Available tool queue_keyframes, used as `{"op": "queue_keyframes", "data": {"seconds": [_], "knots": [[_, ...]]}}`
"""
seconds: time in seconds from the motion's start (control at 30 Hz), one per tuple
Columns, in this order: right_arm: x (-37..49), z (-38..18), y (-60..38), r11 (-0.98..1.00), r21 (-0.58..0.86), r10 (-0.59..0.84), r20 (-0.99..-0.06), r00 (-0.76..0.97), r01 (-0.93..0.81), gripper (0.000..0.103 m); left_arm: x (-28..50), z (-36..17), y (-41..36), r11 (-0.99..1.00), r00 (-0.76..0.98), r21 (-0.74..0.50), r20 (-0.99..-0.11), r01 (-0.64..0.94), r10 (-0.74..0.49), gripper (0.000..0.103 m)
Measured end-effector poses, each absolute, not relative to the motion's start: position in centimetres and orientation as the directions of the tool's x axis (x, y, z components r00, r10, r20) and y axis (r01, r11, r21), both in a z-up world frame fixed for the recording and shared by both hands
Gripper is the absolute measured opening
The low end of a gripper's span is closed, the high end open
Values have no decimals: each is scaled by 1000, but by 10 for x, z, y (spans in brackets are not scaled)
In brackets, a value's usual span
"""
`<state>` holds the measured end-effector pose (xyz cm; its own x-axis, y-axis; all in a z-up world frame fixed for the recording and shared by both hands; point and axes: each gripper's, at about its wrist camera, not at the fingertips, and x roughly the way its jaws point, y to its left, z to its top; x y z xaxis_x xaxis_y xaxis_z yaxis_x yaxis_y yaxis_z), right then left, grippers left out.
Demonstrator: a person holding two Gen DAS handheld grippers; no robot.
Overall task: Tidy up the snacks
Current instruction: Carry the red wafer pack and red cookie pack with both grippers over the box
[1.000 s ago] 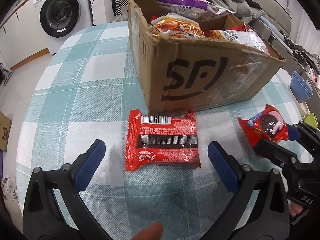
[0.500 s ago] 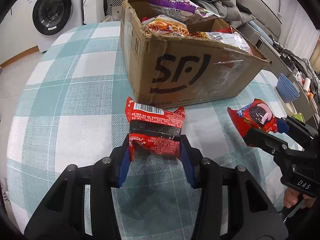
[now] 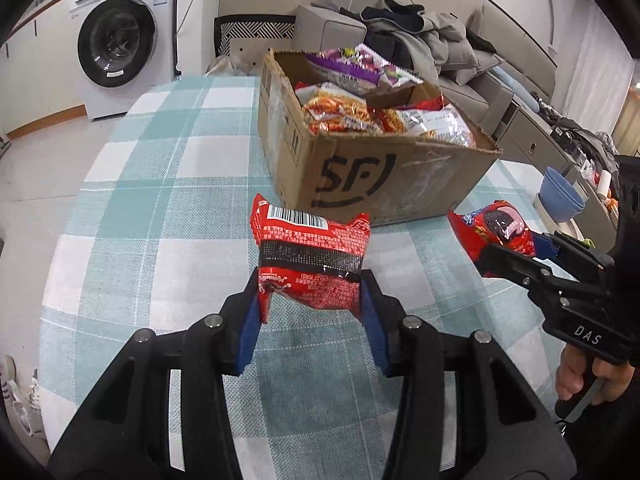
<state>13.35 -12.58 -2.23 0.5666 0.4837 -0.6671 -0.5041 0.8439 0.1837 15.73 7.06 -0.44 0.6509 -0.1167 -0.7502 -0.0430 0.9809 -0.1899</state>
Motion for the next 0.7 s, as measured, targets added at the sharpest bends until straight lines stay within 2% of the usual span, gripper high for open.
{"op": "queue_keyframes", "data": {"seconds": [0.37,0.7], "knots": [[124,8,-140,852,183,491,-605,627,-491,48,138,41,64,982,716,-189,-688,-18,-119,42],[132,29,-150,863,177,482,-570,666,-473,48,150,73,60,983,753,-184,-643,26,-140,42]]}}
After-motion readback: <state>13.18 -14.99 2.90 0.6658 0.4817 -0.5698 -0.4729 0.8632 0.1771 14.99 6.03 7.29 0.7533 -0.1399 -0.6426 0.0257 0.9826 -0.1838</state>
